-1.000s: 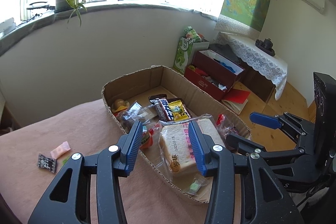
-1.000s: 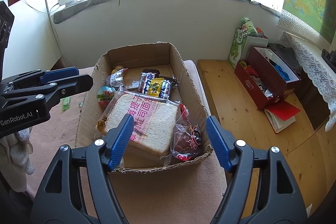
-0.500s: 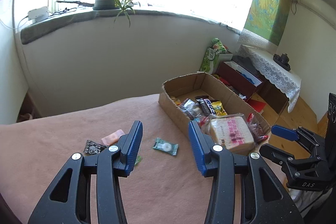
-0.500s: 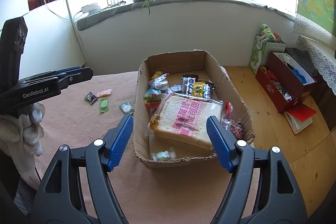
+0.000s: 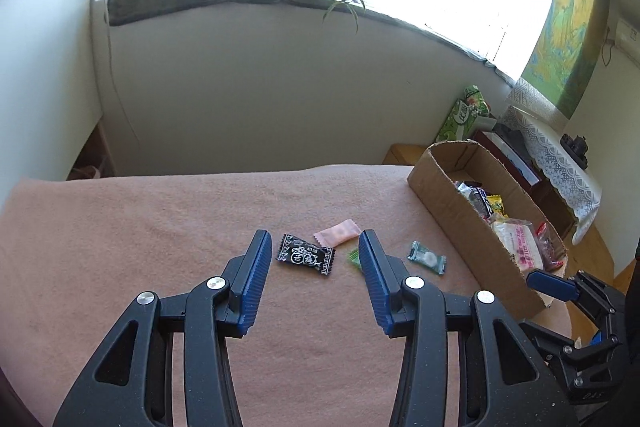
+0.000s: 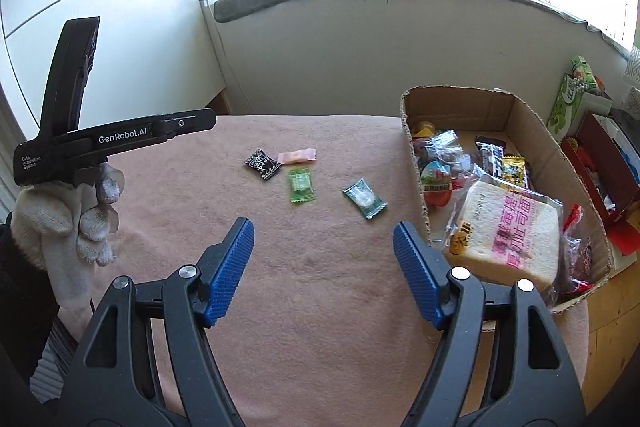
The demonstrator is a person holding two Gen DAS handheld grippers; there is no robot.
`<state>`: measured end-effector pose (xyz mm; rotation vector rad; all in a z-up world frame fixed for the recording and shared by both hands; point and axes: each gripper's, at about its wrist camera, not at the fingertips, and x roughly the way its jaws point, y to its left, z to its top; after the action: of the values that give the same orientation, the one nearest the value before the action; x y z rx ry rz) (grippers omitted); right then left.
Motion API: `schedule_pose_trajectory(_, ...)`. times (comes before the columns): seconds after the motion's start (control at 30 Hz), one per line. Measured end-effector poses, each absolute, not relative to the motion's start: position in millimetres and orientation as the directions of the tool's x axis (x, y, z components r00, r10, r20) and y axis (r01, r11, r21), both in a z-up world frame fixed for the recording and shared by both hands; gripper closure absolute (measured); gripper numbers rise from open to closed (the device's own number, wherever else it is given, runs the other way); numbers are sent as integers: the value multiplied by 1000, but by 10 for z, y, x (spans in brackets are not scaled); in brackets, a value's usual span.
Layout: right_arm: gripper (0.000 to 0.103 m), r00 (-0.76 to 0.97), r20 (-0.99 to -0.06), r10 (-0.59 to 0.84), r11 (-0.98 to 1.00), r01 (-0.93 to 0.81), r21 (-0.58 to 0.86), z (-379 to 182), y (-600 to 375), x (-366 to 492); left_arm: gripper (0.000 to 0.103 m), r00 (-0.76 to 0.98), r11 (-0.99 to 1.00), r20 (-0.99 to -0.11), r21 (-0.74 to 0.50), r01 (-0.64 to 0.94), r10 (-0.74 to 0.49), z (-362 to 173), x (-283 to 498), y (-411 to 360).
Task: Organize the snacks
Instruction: 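Withdraw both tools from the box toward the last candies, then grasp the black wrapped candy with the left tool while the right tool grasps the green candy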
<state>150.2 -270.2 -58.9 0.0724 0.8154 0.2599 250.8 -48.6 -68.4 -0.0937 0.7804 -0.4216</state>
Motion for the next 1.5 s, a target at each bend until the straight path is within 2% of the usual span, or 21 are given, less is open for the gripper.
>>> schedule_pose_trajectory(0.13,28,631,-722,282,958,-223,179,-705,-2506,1689,59,599,910,-692,-233,344,-404,-843,2588,-511)
schedule_pose_trajectory(0.3,28,610,-753,249,962,-247,117,-884,-2282,1908,58,562,902,-721,-217,373,-405,-1026,2700,-635)
schedule_pose_trajectory(0.4,28,588,-772,243,963,-243,118,-1008,-2234,2047,48,550,902,-737,-190,388,-392,-1103,2785,-703)
schedule_pose_trajectory(0.57,33,561,-795,230,965,-235,113,-1190,-2189,2246,48,534,904,-760,-161,395,-369,-1226,2947,-760)
schedule_pose_trajectory(0.77,34,537,-817,208,970,-220,102,-1355,-2165,2447,48,516,894,-777,-131,429,-361,-1290,3043,-870)
schedule_pose_trajectory(0.9,45,524,-829,195,973,-213,94,-1406,-2168,2554,48,514,888,-786,-94,449,-343,-1328,3069,-940)
schedule_pose_trajectory(1.13,45,520,-840,155,971,-238,32,-1430,-2059,2628,48,520,886,-793,-55,460,-319,-1381,3062,-997)
schedule_pose_trajectory(1.5,45,521,-840,152,968,-250,20,-1437,-2011,2661,75,536,888,-783,-43,458,-314,-1383,3047,-854)
